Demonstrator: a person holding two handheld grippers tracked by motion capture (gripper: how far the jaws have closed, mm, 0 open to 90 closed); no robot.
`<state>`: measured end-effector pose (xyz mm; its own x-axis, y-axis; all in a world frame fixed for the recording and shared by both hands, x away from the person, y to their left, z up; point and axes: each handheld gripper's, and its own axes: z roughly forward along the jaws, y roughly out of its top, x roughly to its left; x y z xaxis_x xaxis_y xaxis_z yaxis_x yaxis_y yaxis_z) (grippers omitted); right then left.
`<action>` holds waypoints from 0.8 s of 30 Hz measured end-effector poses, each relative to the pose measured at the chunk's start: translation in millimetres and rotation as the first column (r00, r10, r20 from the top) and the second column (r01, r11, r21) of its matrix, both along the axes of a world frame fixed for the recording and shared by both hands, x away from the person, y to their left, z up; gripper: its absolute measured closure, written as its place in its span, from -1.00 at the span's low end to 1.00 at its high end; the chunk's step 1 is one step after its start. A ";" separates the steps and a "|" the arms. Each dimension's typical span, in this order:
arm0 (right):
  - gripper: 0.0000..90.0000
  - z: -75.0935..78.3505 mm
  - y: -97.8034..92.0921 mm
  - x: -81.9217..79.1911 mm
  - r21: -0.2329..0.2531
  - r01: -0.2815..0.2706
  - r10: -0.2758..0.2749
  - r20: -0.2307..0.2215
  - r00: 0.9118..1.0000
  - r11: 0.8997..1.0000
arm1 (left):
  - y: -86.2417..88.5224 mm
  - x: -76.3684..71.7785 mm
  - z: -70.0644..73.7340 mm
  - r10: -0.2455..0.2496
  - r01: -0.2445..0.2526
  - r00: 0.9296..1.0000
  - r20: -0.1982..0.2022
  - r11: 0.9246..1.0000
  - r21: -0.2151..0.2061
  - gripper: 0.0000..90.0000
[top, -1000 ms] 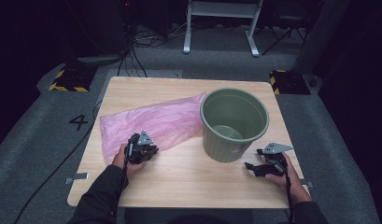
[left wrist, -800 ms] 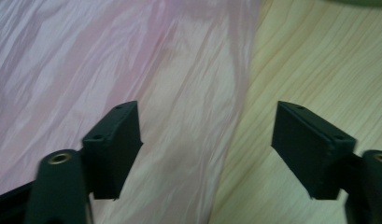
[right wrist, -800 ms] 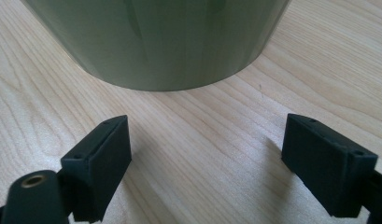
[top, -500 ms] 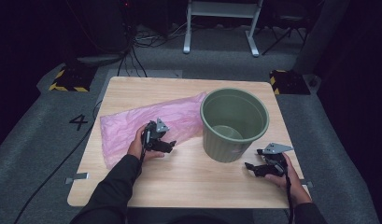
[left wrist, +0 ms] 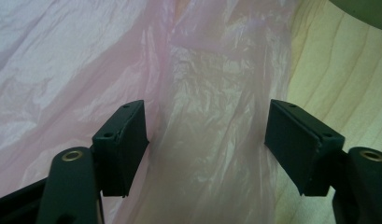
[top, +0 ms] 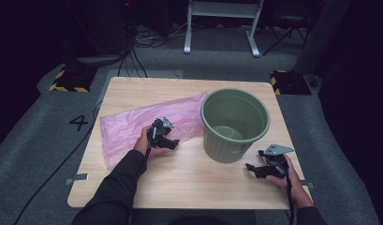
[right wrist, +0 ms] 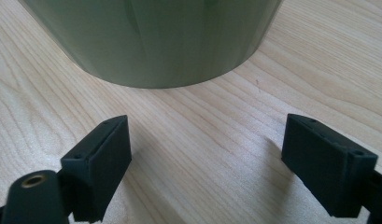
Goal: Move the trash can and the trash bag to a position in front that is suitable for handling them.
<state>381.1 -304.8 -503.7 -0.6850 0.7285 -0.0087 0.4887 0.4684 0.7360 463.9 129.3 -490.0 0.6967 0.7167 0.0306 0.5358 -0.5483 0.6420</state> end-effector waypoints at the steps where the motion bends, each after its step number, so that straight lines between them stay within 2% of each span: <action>1: -0.65 0.0 0.0 0.0 0.000 0.000 0.000 0.000 1.000 1.000 | 2.3 0.1 0.3 -0.002 0.002 1.000 -0.009 1.000 -0.010 -0.18; 3: -0.65 0.0 0.0 0.1 0.000 -0.001 0.001 0.000 1.000 1.000 | 6.7 -1.3 2.0 -0.017 0.017 1.000 -0.009 1.000 -0.001 0.03; 4: -0.65 0.0 -0.1 0.2 0.000 -0.002 0.002 0.000 1.000 1.000 | 7.9 -2.8 2.4 -0.018 0.018 1.000 0.007 1.000 0.013 0.20; 6: -0.65 0.0 -0.2 0.3 0.000 -0.004 0.004 0.000 1.000 1.000 | 10.3 -3.7 2.2 -0.019 0.019 1.000 0.017 1.000 0.014 0.46; 8: -0.65 0.0 -0.1 0.4 0.000 -0.004 0.004 -0.001 1.000 1.000 | 11.7 -3.0 1.9 -0.007 0.007 1.000 0.029 1.000 0.016 0.52; 9: -0.65 0.1 -0.2 0.4 -0.001 -0.004 0.004 0.000 1.000 1.000 | 10.7 -3.3 1.7 0.024 -0.025 0.999 0.038 0.999 0.024 0.41; 10: -0.65 0.1 -0.2 0.5 -0.001 -0.005 0.005 -0.001 1.000 1.000 | 10.2 -3.0 2.1 0.054 -0.056 0.997 0.049 0.997 0.044 0.16; 11: -0.65 0.1 -0.1 0.5 -0.001 -0.005 0.005 -0.001 1.000 1.000 | 10.5 -3.5 2.6 0.068 -0.070 0.997 0.035 0.997 0.040 -0.10; 12: -0.65 0.1 -0.1 0.5 -0.001 -0.005 0.005 -0.001 1.000 1.000 | 11.6 -5.3 4.4 0.070 -0.071 0.997 0.029 0.997 0.025 -0.27; 14: -0.65 0.1 -0.2 0.6 -0.001 -0.006 0.006 -0.001 1.000 1.000 | 14.7 -13.0 11.4 0.066 -0.067 0.997 0.047 0.998 0.009 -0.48; 17: -0.65 0.1 -0.1 0.8 -0.001 -0.008 0.008 0.000 1.000 1.000 | 24.1 -30.9 24.4 0.056 -0.056 0.994 0.095 0.998 -0.008 -0.57; 19: -0.64 0.2 0.1 1.0 -0.001 -0.010 0.010 0.002 1.000 1.000 | 34.7 -42.5 33.1 0.057 -0.053 0.992 0.111 0.998 -0.032 -0.58; 21: -0.55 0.7 1.3 -0.1 -0.008 0.003 -0.003 0.025 1.000 1.000 | 47.5 -53.4 40.2 0.066 -0.059 0.990 0.124 0.996 -0.060 -0.59; 24: -0.56 1.9 3.8 -1.1 -0.012 0.016 -0.015 0.050 0.999 1.000 | 66.7 -69.0 46.5 0.095 -0.086 0.985 0.143 0.994 -0.067 -0.60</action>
<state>379.9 -301.0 -501.8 -0.6723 0.7385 -0.0520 0.4583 0.4703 0.7541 394.9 196.1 -443.4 0.6199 0.7804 0.0818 0.4799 -0.4596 0.7473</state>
